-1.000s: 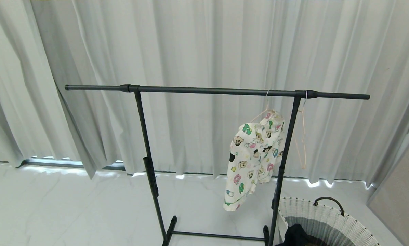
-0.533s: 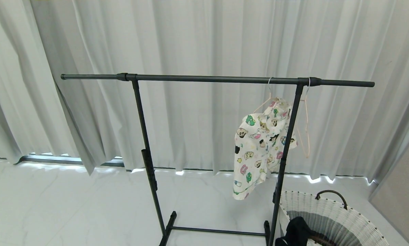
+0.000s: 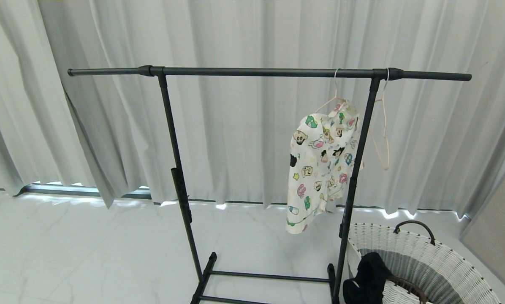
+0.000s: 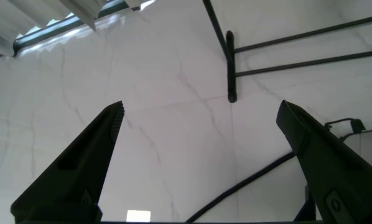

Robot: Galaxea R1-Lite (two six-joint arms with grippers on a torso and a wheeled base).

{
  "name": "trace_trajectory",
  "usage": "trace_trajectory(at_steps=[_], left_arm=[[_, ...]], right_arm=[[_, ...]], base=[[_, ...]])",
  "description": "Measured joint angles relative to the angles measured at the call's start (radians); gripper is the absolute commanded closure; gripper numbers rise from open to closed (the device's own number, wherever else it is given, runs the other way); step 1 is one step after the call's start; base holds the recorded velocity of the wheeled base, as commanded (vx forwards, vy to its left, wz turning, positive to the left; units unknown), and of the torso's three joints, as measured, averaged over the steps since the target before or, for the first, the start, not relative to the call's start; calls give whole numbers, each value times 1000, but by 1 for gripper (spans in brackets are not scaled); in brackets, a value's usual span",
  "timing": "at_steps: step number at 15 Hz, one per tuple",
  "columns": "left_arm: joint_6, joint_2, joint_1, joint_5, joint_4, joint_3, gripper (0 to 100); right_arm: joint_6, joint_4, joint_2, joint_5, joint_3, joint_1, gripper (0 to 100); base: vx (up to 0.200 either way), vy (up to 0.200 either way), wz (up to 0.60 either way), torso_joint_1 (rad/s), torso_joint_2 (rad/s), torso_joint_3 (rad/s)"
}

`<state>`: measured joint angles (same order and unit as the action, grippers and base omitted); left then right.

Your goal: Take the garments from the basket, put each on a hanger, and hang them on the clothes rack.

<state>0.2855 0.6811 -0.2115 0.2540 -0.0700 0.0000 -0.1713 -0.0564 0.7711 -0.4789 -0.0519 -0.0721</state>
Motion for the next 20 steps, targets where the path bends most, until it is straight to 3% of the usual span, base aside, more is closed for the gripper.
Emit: trace_trajectory(at_steps=[10, 16, 20], left_arm=[[0, -4, -4, -3, 0, 0, 0], [1, 4, -113, 1, 0, 0, 0], [0, 11, -137, 4, 0, 0, 0]], right_arm=[[9, -1, -18, 2, 0, 1, 0], [9, 0, -42, 3, 0, 3, 0], [9, 0, -45, 4, 0, 3, 0]], base=[[0, 0, 0, -143, 399, 253], [200, 0, 0, -9, 30, 19], [200, 0, 0, 1, 4, 0]])
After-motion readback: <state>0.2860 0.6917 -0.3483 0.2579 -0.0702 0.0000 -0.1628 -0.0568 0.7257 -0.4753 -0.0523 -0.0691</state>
